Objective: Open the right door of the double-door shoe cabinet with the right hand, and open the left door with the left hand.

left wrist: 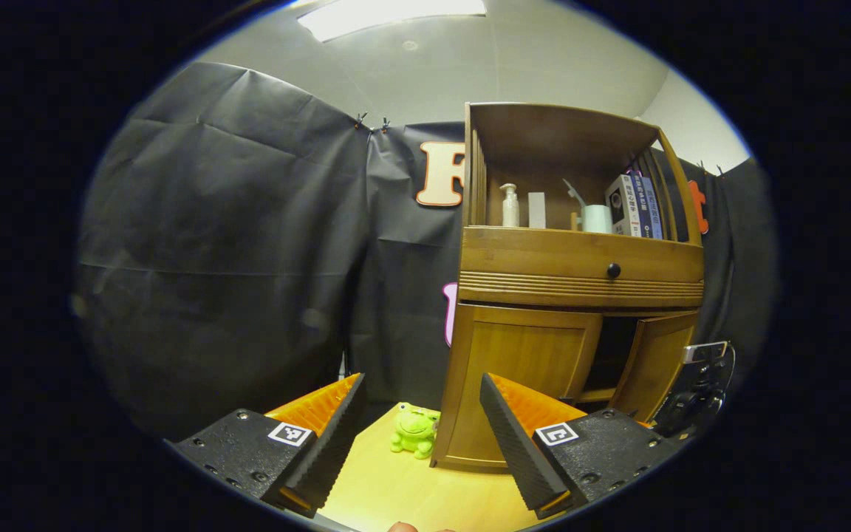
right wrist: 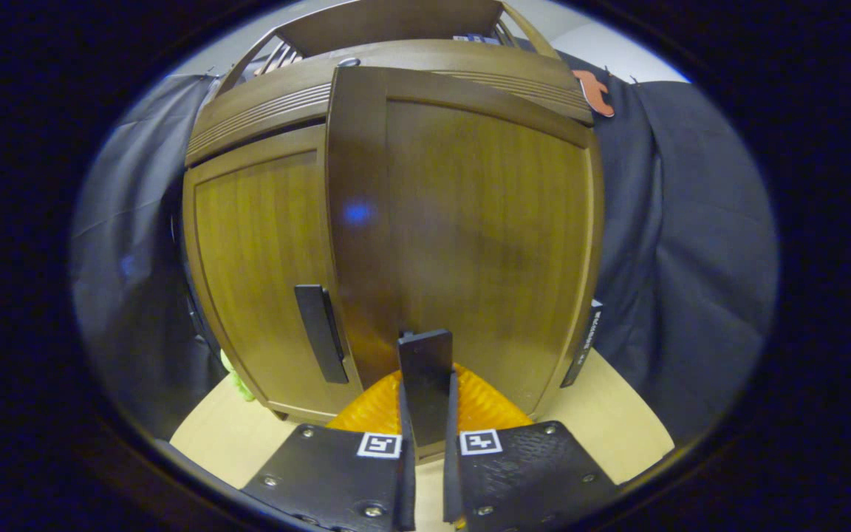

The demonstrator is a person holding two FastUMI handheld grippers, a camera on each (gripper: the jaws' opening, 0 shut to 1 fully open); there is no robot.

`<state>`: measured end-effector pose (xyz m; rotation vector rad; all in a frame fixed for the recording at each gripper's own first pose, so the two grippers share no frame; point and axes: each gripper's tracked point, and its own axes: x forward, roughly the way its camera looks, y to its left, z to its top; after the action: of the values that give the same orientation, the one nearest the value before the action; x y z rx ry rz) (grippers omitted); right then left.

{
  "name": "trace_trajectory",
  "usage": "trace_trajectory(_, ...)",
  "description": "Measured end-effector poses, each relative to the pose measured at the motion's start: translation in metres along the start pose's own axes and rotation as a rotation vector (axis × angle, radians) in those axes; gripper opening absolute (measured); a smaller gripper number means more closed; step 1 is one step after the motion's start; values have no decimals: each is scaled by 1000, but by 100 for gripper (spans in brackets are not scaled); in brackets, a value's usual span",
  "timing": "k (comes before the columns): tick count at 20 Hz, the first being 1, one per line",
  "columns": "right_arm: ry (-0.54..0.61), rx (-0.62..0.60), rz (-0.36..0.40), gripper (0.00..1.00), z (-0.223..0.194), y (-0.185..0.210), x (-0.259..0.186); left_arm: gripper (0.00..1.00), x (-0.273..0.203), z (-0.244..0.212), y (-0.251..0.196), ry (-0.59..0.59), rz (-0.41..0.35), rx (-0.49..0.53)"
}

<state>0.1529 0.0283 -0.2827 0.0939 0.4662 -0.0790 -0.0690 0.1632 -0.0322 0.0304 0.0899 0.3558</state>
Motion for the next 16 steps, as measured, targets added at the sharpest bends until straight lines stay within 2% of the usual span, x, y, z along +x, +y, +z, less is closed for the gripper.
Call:
trace_trajectory(9,0,13,-57,15,-13,-33,-37,92,-1,-13,-36,30,-106,-10)
trace_trajectory(10,2,16,-64,15,-15,-37,-40,94,-1,-13,-41,34,-117,-13)
trace_trajectory(16,10,28,-105,13,-14,-49,-49,92,-1,-18,-65,44,-179,-14)
